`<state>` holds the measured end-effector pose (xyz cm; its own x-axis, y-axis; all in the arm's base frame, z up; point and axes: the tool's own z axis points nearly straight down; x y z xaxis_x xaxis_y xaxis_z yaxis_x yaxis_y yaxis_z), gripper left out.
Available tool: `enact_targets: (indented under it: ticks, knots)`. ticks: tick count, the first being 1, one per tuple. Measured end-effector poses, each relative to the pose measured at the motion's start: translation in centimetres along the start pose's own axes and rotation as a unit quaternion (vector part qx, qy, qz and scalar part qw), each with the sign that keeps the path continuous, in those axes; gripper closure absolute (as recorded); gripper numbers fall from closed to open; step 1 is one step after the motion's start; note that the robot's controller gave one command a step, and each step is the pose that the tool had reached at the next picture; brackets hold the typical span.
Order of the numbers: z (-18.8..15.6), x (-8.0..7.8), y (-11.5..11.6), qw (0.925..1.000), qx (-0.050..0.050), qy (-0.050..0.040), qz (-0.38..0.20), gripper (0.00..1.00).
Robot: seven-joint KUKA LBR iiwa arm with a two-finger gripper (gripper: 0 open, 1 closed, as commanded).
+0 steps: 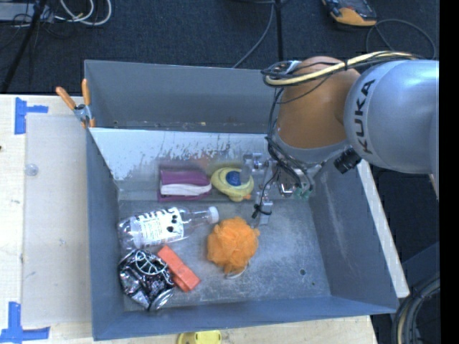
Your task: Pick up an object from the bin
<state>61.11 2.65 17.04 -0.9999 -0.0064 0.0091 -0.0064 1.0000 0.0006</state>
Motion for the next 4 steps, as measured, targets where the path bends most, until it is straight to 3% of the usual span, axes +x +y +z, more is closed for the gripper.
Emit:
enact_targets:
  ticks: [1,2,3,4]
  knots:
    - [-0.5,-0.1,0.0,1.0000,0.000,-0.0037,0.000,0.00]
    - [2.3,1.2,0.6,0.9993,0.000,-0.0050,-0.038,0.00]
    - [7.2,3.9,0.8,0.9996,0.000,-0.0038,-0.029,0.00]
    - [9.7,5.0,2.7,0.9761,0.003,-0.0095,-0.217,1.00]
